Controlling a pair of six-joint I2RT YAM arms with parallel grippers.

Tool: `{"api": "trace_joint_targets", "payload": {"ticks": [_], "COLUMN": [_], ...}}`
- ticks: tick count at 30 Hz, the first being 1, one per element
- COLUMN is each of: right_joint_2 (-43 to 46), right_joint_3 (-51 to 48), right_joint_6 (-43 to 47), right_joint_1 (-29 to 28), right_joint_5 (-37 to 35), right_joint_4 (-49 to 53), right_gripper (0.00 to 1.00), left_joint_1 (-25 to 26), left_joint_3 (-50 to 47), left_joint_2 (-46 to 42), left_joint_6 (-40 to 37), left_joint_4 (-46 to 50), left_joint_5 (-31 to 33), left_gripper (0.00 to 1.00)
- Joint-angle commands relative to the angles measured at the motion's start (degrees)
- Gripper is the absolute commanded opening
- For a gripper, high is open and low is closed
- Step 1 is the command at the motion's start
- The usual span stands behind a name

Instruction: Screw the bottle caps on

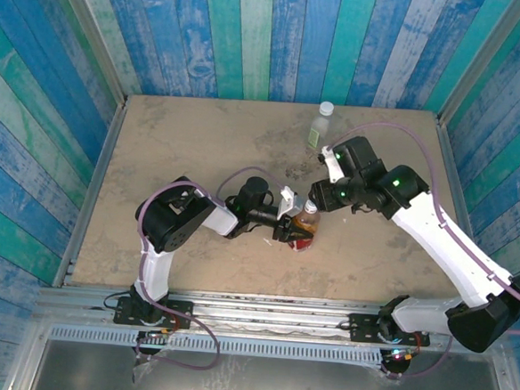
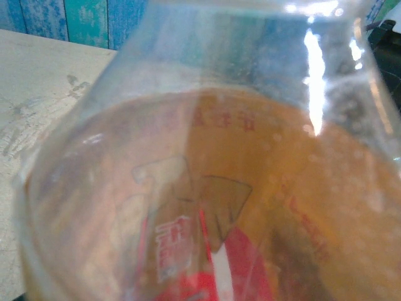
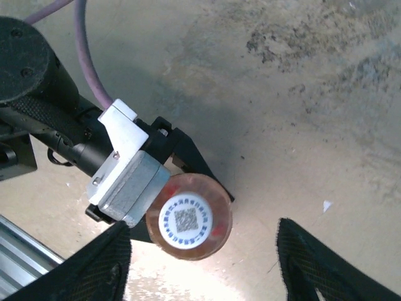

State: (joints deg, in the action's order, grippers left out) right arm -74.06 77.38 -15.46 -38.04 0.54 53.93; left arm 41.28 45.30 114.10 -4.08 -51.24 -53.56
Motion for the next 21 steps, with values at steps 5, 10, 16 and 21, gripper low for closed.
{"api": "trace_joint_targets", "payload": {"ticks": [5,10,16,21], "right_joint_2": [-1.75,-4.25,-7.09,-7.85], "right_joint_3": [0.40,1.18,2.21,2.08], "right_joint_6": [-6.93,-5.35,-4.15,-3.90], "right_joint_1": [-1.50,-1.58,-1.58,-1.55], "right_joint_5": [-0.32,0.54,2.43,2.86], "right_joint_4": [3.38,3.12,2.51,2.41], "right_gripper": [0.54,0.50,0.46,0.39], "left_joint_1": [-0.06,0.03,0.03,0.03], "left_joint_3": [-1.67,-1.83,-1.83,-1.68], "left_joint_2": [1.27,1.29,1.29,1.43], "left_joint_6": [-0.31,-0.49,-0.66,-0.53], "left_joint_4": [4.68,4.71,4.83,5.08], "left_joint_5": [4.06,4.08,3.99,3.89], "left_gripper": [0.57,0.57,0.57,0.57]}}
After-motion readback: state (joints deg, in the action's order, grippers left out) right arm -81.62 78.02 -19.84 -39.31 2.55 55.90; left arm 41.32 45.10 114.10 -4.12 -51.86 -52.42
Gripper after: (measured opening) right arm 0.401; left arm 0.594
